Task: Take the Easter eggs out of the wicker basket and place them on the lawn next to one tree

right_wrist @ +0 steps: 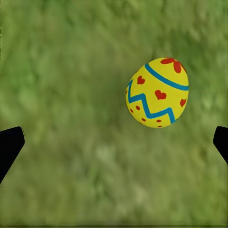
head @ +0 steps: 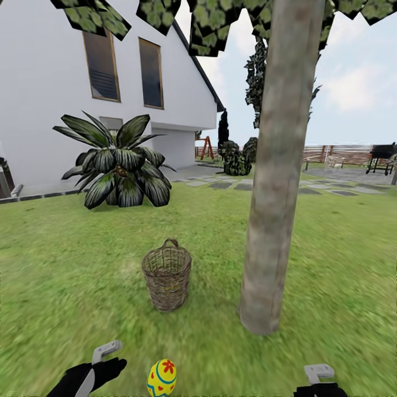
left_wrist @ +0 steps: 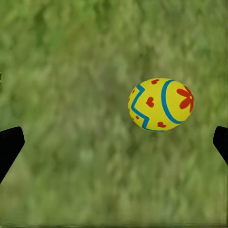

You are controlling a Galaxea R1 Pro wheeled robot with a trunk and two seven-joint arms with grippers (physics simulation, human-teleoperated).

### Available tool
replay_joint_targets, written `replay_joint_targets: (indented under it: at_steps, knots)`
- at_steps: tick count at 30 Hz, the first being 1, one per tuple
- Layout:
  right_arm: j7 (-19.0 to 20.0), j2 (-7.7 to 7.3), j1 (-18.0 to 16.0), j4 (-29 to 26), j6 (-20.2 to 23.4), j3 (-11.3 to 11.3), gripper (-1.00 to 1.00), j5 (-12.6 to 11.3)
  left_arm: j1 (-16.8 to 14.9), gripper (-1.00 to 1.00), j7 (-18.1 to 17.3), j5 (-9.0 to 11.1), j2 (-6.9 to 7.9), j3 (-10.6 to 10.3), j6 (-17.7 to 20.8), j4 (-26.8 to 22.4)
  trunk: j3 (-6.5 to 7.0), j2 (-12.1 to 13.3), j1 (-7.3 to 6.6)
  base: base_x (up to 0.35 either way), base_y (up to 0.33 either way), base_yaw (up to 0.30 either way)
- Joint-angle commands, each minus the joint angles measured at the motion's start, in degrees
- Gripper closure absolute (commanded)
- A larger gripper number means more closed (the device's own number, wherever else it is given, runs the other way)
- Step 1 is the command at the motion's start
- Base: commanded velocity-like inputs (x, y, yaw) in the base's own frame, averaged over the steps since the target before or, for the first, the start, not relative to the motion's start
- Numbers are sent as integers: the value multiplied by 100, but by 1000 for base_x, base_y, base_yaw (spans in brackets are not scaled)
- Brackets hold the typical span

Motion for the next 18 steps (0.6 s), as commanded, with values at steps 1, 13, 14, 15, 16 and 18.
replay_joint_targets:
  at_steps: [1,13,14,15,16,18]
  knots:
    - [-12,-2,1,-11,33,10,-100,7,-2,-100,-33,7,7,45,43,-8,2,38,-25,-115,10,0]
    - [-3,-2,0,-11,30,7,-100,0,-2,-100,-1228,408,285,53,47,1,105,519,-288,-57,265,0]
    - [-3,-2,-2,-11,30,7,-100,-1,-2,-100,-1248,408,292,52,47,2,113,560,-310,-4,337,0]
    - [-3,-2,-2,-11,30,7,-100,0,-2,-100,-1238,406,297,51,47,2,122,600,-332,-2,338,0]
    - [-3,-2,1,-11,30,7,-100,0,-2,-100,-1164,404,300,51,47,2,131,640,-354,-1,339,0]
    - [-3,-2,0,-11,30,7,-100,-2,-2,-100,-929,403,296,47,47,2,148,720,-398,-1,339,0]
